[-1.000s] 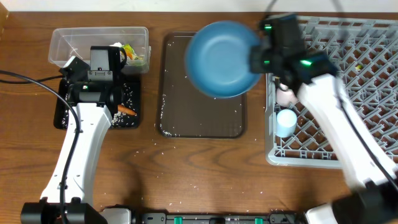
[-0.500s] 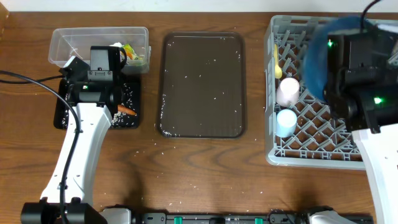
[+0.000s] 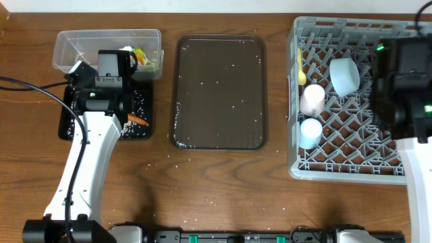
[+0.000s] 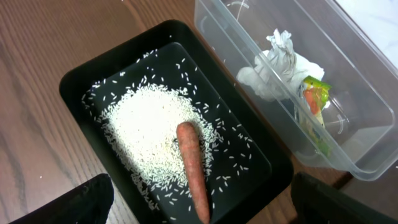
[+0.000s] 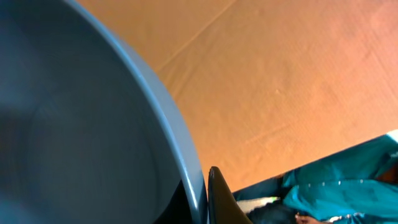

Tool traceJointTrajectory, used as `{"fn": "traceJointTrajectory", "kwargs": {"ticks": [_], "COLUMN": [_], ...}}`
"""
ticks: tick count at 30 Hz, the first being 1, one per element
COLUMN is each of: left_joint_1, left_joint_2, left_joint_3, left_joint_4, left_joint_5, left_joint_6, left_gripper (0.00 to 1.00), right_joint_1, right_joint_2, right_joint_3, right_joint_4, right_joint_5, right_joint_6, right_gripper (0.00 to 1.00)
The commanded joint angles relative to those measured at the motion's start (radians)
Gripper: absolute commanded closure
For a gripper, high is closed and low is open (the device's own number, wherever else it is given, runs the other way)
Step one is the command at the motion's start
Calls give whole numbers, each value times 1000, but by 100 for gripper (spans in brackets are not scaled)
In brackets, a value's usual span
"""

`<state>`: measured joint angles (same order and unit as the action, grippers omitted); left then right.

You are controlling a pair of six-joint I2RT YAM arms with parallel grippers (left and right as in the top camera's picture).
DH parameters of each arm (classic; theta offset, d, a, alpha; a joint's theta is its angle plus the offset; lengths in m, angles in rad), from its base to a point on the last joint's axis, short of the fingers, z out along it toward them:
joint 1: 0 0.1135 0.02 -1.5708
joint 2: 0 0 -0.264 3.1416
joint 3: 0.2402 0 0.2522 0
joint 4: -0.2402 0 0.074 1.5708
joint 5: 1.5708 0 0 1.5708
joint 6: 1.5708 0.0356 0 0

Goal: Sort waste into correct bins and load items into the dishwasher rack
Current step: 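Carry the blue plate to the dish rack and lower it in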

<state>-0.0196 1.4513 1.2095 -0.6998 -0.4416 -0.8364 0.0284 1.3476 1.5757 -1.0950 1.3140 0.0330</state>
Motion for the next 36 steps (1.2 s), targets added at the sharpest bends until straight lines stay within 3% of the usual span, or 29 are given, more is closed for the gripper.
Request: {"fn": "traceJointTrajectory", "kwargs": {"ticks": [1, 6, 11, 14, 19, 26, 36], "left_joint_1": [3, 3, 3, 3, 3, 3, 3], "left_joint_2": [-1, -1, -1, -1, -1, -1, -1], "left_joint_3": [19, 19, 19, 19, 19, 19, 19], "left_joint_4": [-3, -3, -3, -3, -3, -3, -3], "left_joint_5": [-15, -15, -15, -15, -15, -15, -15], "left_joint_6": [13, 13, 13, 13, 13, 13, 13], "left_gripper": [7, 7, 7, 7, 7, 7, 7], "right_joint_1": [-71, -94, -95, -95, -121, -203, -315], "right_joint_2": [32, 69, 99, 112, 121, 131, 222], "right_joint_3": [13, 13, 13, 13, 13, -27, -41], "right_joint_4": [47, 57, 52, 85, 177, 212, 244], "right_joint_5": [-114, -207, -215, -216, -244, -450, -478], "right_joint_6": [-231, -365, -725, -863, -952, -1144, -1175], "right_gripper": [99, 99, 99, 99, 99, 99, 99]}}
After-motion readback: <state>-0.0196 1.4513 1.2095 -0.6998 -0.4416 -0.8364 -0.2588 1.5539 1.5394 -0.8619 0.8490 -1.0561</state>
